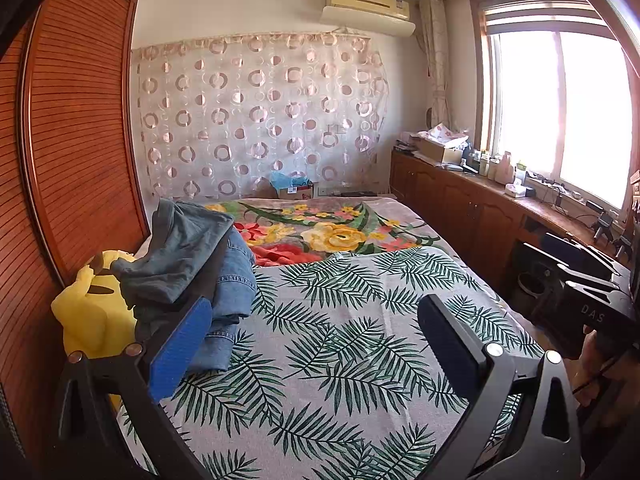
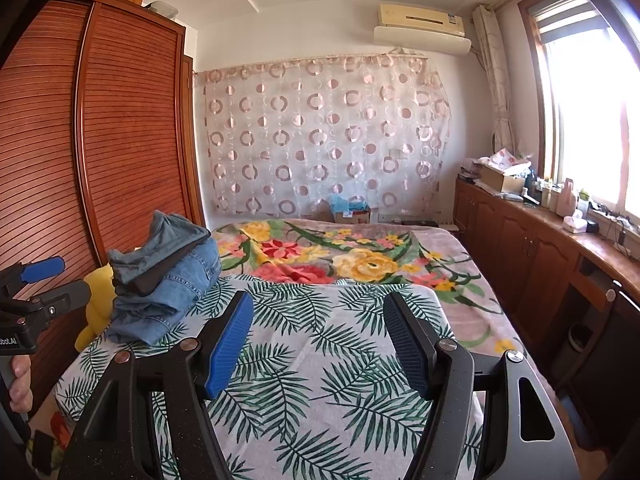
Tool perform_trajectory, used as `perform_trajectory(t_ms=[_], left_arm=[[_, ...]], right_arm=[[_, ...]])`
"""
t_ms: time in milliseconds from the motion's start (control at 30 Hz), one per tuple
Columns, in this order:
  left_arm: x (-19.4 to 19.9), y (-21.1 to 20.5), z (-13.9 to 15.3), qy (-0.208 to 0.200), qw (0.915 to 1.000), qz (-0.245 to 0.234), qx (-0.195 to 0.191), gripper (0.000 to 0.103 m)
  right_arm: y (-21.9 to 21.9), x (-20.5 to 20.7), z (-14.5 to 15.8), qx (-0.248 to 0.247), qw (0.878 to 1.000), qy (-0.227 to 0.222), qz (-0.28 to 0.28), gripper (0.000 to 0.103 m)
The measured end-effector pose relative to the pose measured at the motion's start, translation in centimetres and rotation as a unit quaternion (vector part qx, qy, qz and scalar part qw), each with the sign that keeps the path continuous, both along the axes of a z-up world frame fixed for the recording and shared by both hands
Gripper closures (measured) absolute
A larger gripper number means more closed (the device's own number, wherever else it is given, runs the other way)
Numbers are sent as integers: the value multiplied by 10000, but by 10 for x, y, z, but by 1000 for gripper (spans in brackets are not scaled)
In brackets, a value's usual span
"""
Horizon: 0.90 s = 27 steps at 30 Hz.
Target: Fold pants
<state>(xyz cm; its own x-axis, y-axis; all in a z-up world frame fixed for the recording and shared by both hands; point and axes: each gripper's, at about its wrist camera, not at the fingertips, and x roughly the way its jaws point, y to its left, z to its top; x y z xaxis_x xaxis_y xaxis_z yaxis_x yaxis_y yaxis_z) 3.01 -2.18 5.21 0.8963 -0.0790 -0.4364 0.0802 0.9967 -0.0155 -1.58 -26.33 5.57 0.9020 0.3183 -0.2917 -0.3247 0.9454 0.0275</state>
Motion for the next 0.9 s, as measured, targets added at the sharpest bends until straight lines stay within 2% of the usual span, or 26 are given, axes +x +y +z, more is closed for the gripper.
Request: perform_trajectory(t_ms=[900], left_arm=[[0, 1, -1, -22, 10000, -7, 5, 0]], right_arm=[[-2, -6, 0, 0, 10000, -67, -32, 34]])
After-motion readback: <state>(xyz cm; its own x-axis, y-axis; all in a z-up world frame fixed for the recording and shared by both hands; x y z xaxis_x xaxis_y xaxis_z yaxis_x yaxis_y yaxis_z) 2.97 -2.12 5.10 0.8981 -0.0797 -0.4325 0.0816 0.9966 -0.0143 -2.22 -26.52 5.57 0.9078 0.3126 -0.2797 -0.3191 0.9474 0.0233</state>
